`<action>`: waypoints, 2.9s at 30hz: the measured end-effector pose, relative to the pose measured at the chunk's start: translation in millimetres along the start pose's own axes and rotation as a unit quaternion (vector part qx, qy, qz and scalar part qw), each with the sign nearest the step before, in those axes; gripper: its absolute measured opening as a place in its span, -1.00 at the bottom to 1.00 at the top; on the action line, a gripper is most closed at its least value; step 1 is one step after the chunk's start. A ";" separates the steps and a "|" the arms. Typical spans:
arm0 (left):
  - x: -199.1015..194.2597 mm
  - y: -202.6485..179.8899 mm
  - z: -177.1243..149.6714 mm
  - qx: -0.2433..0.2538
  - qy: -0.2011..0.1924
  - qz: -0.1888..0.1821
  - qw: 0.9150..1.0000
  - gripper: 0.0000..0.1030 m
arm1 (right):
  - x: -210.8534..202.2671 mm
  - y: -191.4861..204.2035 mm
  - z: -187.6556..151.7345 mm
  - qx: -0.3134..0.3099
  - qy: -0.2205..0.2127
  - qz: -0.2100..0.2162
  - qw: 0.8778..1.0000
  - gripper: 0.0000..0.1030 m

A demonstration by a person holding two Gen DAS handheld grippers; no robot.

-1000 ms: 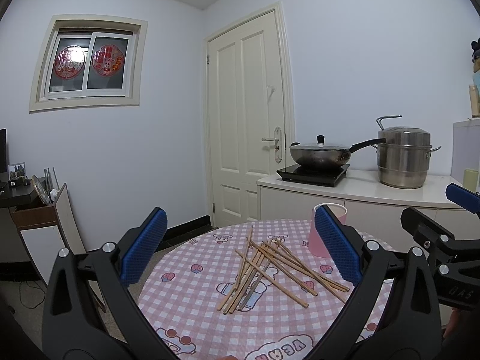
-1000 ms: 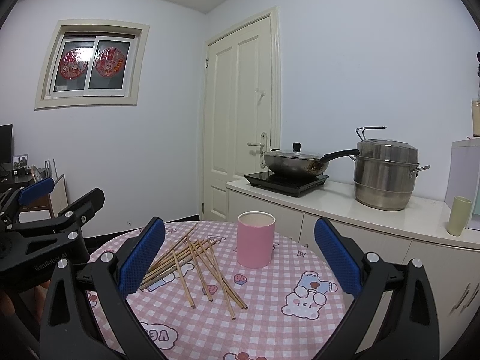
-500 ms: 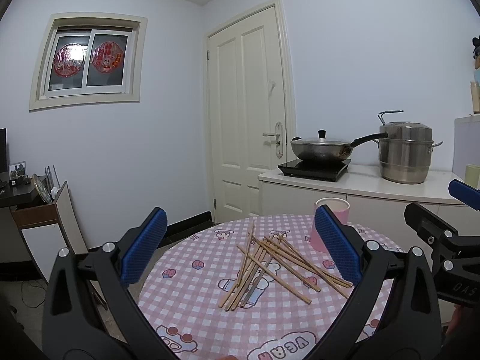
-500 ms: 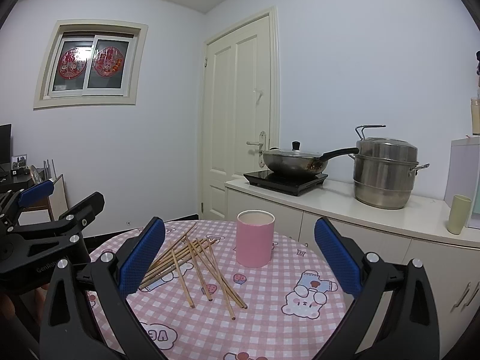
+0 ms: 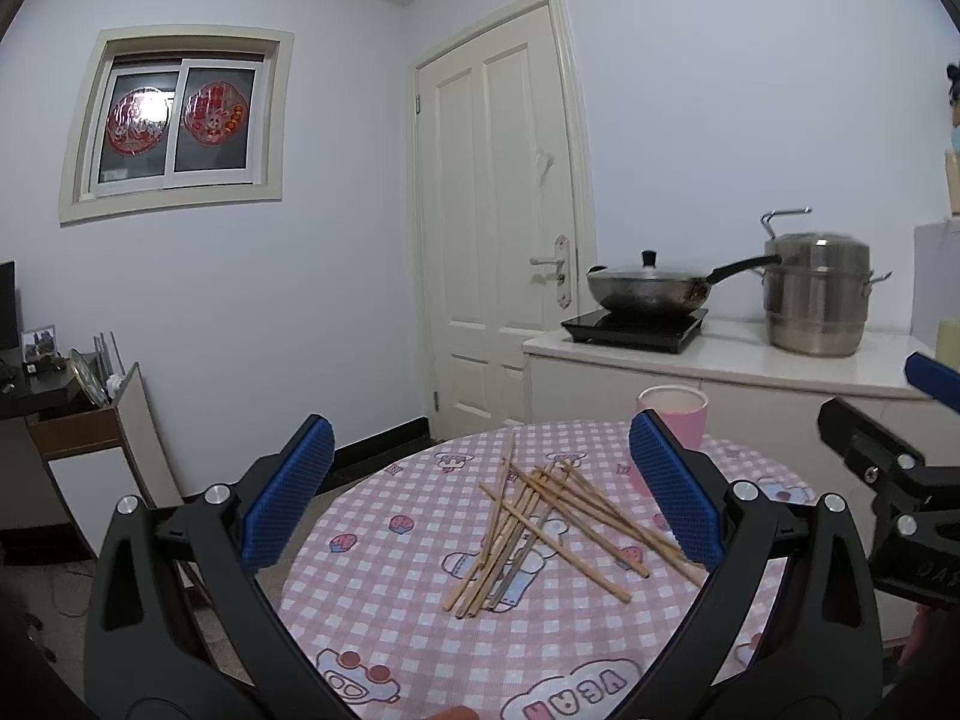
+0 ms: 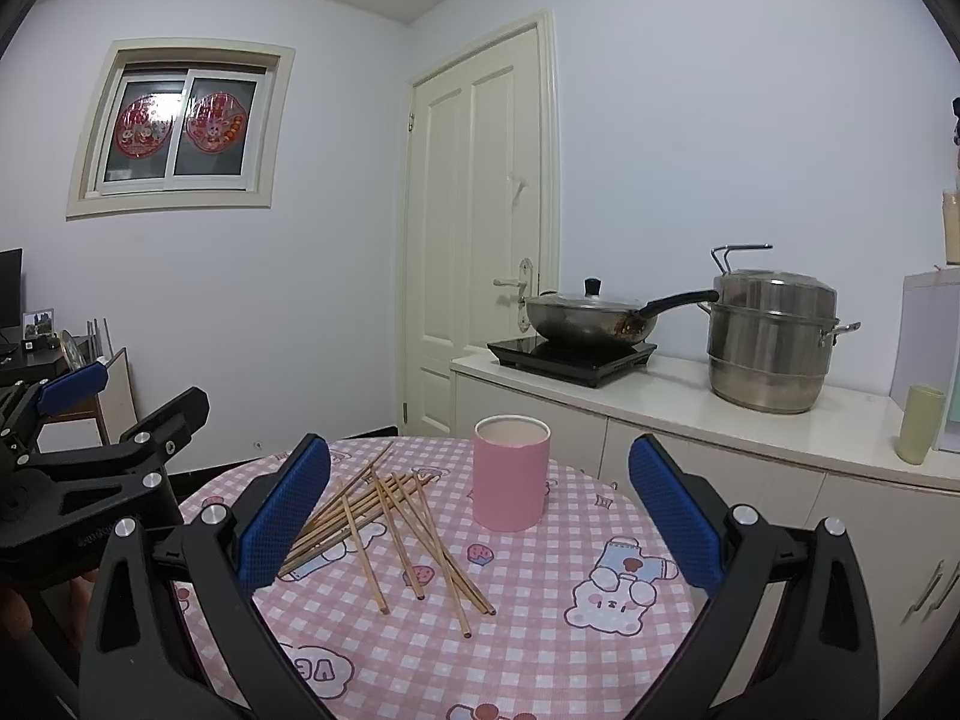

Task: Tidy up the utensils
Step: 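Close the left tool on one chopstick while the right tool lowers toward the pile, then close the right tool on a chopstick while the left tool holds its chopstick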

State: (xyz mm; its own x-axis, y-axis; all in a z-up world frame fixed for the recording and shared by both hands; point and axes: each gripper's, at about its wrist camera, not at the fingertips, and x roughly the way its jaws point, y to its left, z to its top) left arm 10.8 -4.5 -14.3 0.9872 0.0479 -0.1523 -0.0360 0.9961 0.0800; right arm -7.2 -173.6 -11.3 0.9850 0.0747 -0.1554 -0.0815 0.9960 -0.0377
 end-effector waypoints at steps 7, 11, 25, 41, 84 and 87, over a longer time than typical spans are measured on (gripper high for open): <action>20.5 -0.6 -11.2 0.014 0.036 0.016 0.999 0.88 | 11.5 0.4 -7.6 0.000 0.017 -0.007 1.000 0.86; 38.6 -0.2 -20.0 0.034 0.074 0.027 0.996 0.88 | 22.9 -2.1 -12.0 0.008 0.038 0.005 0.999 0.86; 104.3 64.4 -58.2 -0.046 0.201 -0.036 0.978 0.88 | 71.8 -3.3 -36.9 -0.009 0.112 0.041 0.993 0.87; 224.3 30.3 -52.4 0.002 0.316 -0.107 0.943 0.44 | 155.6 6.3 -48.2 -0.058 0.188 0.099 0.975 0.48; 266.8 32.1 -76.4 0.024 0.381 -0.153 0.912 -0.88 | 269.4 33.5 -56.7 -0.081 0.306 0.167 0.934 -0.22; 273.2 36.7 -81.7 0.012 0.395 -0.151 0.906 -0.88 | 283.3 34.0 -56.7 -0.084 0.323 0.162 0.929 -0.22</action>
State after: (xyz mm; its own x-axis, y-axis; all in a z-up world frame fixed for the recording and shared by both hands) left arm 266.5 51.2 -133.4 0.5316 -0.1798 -0.8277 0.2311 0.9709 -0.0625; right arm 260.5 -121.3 -112.6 0.6134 0.2691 -0.7425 -0.4331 0.9008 -0.0314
